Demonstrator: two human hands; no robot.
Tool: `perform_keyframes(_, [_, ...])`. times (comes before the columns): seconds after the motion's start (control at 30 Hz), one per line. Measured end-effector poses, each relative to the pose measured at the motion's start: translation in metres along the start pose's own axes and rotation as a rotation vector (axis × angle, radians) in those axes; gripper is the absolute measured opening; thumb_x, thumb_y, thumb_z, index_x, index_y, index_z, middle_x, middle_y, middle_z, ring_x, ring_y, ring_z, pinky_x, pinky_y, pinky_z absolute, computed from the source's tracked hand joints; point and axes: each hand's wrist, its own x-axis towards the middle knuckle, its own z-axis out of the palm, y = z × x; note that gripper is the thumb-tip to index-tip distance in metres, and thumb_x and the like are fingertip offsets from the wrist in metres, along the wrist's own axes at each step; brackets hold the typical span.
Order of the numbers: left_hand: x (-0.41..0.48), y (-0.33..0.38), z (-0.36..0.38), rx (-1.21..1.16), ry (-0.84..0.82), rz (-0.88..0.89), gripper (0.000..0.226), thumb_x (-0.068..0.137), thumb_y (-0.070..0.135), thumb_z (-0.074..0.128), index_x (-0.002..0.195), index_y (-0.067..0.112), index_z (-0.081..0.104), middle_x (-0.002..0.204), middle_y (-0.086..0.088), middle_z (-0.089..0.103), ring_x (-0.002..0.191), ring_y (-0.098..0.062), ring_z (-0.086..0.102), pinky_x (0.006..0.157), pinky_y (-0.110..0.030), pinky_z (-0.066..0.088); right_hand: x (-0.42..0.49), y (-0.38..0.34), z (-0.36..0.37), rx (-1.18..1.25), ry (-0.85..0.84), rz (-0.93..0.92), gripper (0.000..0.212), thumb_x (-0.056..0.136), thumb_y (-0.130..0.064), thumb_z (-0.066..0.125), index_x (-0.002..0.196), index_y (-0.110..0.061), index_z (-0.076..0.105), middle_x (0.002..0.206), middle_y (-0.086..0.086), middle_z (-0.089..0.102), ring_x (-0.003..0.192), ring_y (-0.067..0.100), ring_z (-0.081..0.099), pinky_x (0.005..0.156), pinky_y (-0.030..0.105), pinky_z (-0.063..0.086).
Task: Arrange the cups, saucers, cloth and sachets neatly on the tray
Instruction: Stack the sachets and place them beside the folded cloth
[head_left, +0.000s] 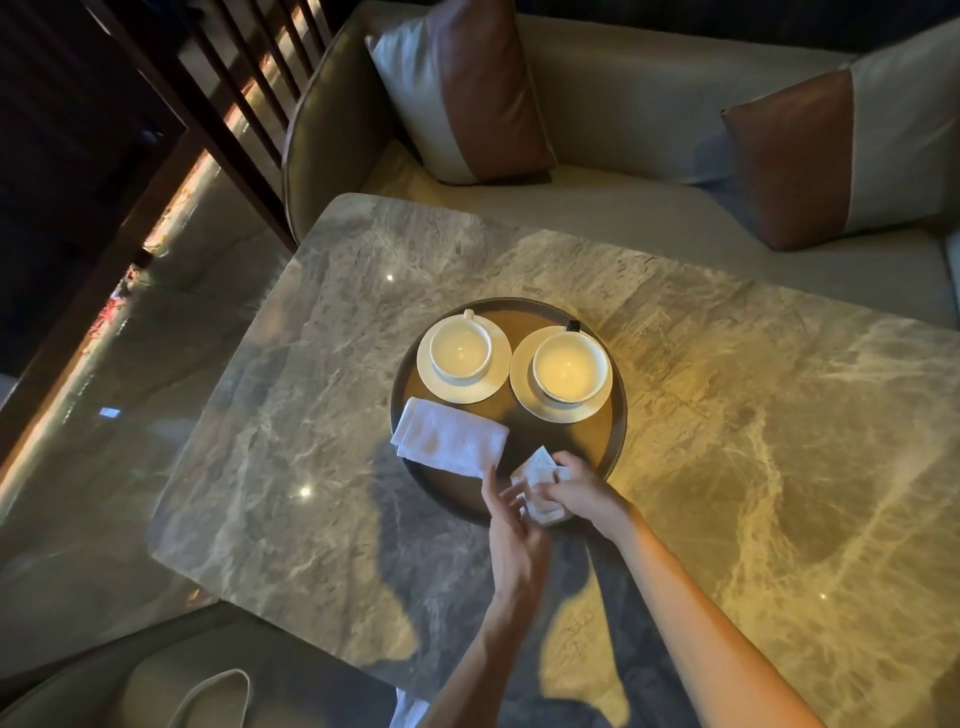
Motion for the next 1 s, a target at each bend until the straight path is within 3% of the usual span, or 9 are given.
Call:
perform_keyframes(0.1, [-0.002, 0.01, 0.0, 0.022, 0.01, 0.073, 0.07, 0.09, 0.003, 0.06, 0.148, 0.017, 0.023, 0.121, -0.011, 0.059, 0.106, -0.014, 0.062, 0.089, -0.041, 0.055, -0.012, 0.012, -0.02, 0.296, -0.019, -0.028, 0.039, 0.082, -0.01, 0.075, 0.118, -0.008, 0.062, 0.112, 0.014, 0.071, 0.099, 0.024, 0.068, 0.085, 0.036, 0.053])
perform_keyframes(0.2, [0.001, 0.034, 0.009, 0.068, -0.183, 0.041, 0.077, 0.081, 0.028, 0.073, 0.145, 0.014, 0.034, 0.141, -0.016, 0.044, 0.13, -0.029, 0.044, 0.107, -0.052, 0.04, -0.033, 0.026, -0.05, 0.676, -0.005, -0.112, 0.041, 0.079, -0.013, 0.077, 0.118, -0.014, 0.066, 0.112, 0.016, 0.072, 0.099, 0.027, 0.07, 0.079, 0.036, 0.056])
perform_keyframes(0.37, [0.018, 0.076, 0.062, -0.119, -0.534, 0.097, 0.034, 0.091, -0.003, 0.06, 0.121, 0.012, 0.058, 0.116, -0.024, 0.064, 0.103, -0.025, 0.064, 0.09, -0.043, 0.052, -0.058, 0.039, -0.094, 0.925, 0.156, -0.307, 0.034, 0.08, -0.02, 0.075, 0.114, -0.019, 0.069, 0.111, 0.013, 0.073, 0.097, 0.02, 0.072, 0.074, 0.024, 0.057])
perform_keyframes(0.47, [0.029, 0.101, 0.112, -0.117, -0.675, 0.15, 0.021, 0.093, 0.009, 0.058, 0.107, 0.019, 0.069, 0.103, -0.015, 0.069, 0.101, -0.033, 0.064, 0.087, -0.049, 0.051, -0.062, 0.047, -0.128, 0.771, 0.41, -0.349, 0.028, 0.082, -0.034, 0.074, 0.108, -0.03, 0.067, 0.107, 0.002, 0.075, 0.101, 0.014, 0.07, 0.086, 0.027, 0.053])
perform_keyframes(0.53, [0.041, 0.109, 0.149, -0.09, -0.682, 0.179, 0.029, 0.091, 0.021, 0.059, 0.115, 0.004, 0.061, 0.11, -0.024, 0.067, 0.109, -0.043, 0.062, 0.092, -0.052, 0.05, -0.061, 0.052, -0.153, 0.563, 0.592, -0.37, 0.029, 0.081, -0.043, 0.07, 0.106, -0.031, 0.06, 0.095, -0.007, 0.073, 0.088, 0.0, 0.067, 0.08, 0.017, 0.048])
perform_keyframes(0.6, [0.054, 0.108, 0.183, -0.036, -0.67, 0.249, 0.03, 0.086, 0.022, 0.06, 0.112, 0.007, 0.057, 0.108, -0.021, 0.069, 0.104, -0.034, 0.066, 0.09, -0.05, 0.052, -0.053, 0.059, -0.176, 0.499, 0.723, -0.422, 0.025, 0.085, -0.033, 0.069, 0.105, -0.027, 0.057, 0.088, -0.011, 0.068, 0.076, -0.009, 0.062, 0.07, 0.01, 0.045])
perform_keyframes(0.7, [0.073, 0.094, 0.227, 0.098, -0.65, 0.472, 0.031, 0.088, 0.01, 0.053, 0.098, 0.04, 0.052, 0.089, 0.013, 0.068, 0.083, -0.004, 0.063, 0.076, -0.023, 0.05, -0.032, 0.082, -0.199, 0.522, 0.823, -0.511, 0.02, 0.089, -0.006, 0.067, 0.103, -0.019, 0.059, 0.085, -0.01, 0.067, 0.071, -0.01, 0.061, 0.065, 0.005, 0.044])
perform_keyframes(0.8, [0.088, 0.071, 0.259, 0.183, -0.616, 0.637, 0.041, 0.09, 0.007, 0.042, 0.101, 0.047, 0.042, 0.095, -0.002, 0.064, 0.087, -0.016, 0.062, 0.079, -0.032, 0.052, -0.005, 0.107, -0.205, 0.61, 0.914, -0.577, 0.025, 0.089, 0.002, 0.064, 0.109, -0.012, 0.059, 0.085, -0.009, 0.07, 0.075, -0.006, 0.066, 0.065, 0.006, 0.047])
perform_keyframes(1.0, [0.108, 0.022, 0.282, 0.089, -0.567, 0.688, 0.043, 0.085, -0.014, 0.045, 0.117, 0.013, 0.048, 0.11, -0.011, 0.065, 0.103, -0.023, 0.064, 0.093, -0.048, 0.05, 0.046, 0.147, -0.189, 0.416, 1.001, -0.51, 0.047, 0.093, -0.013, 0.063, 0.135, -0.024, 0.048, 0.115, -0.005, 0.07, 0.104, 0.008, 0.067, 0.096, 0.032, 0.052])
